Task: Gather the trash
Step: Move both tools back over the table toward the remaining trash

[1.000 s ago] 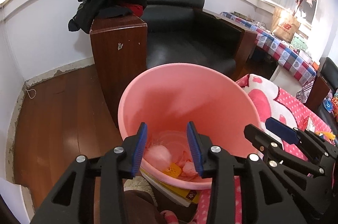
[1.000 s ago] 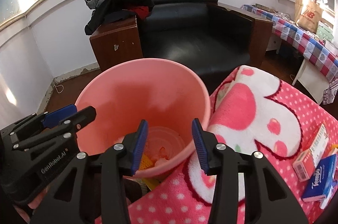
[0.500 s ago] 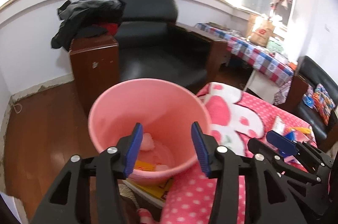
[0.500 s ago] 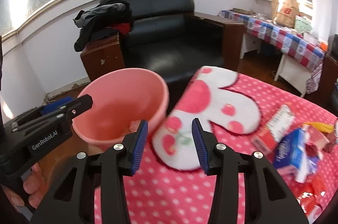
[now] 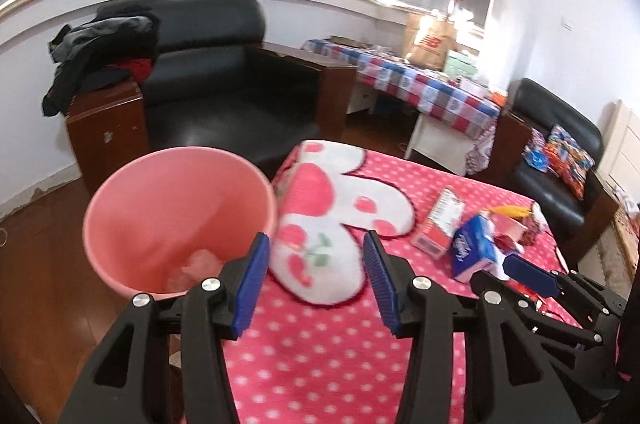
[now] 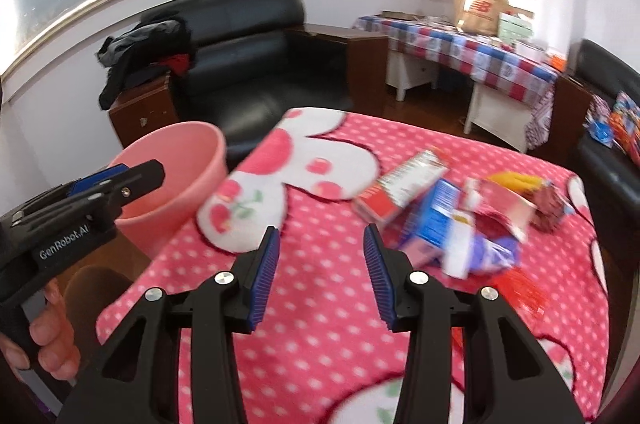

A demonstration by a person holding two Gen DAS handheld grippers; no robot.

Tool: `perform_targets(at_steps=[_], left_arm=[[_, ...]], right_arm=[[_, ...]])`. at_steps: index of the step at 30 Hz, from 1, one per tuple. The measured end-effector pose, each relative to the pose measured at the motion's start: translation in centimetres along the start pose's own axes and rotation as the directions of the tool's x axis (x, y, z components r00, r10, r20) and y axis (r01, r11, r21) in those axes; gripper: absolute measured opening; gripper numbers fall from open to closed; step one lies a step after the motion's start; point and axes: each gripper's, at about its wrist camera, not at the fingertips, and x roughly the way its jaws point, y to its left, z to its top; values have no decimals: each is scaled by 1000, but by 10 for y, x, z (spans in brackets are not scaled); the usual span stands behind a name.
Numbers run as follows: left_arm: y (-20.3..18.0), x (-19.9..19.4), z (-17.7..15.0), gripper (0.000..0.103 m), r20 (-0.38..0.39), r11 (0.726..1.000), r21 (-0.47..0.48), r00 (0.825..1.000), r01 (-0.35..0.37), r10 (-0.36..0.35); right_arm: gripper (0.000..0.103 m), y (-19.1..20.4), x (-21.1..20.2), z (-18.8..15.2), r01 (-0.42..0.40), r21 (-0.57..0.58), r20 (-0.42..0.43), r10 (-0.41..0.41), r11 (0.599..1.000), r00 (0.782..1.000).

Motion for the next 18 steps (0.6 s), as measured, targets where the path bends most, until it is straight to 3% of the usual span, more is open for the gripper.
perform_targets(at_steps=[9,18], left_arm=[[-38,13,-7,48,-22,994,64,996,89,-88],[-90,28,-14,48,-70,966,151,977,210,-201]], right_arm=[[44,-58,-15,-22,99,77,5,-100,992,995],[44,-103,-25,-32,162,138,1,-164,977,986]])
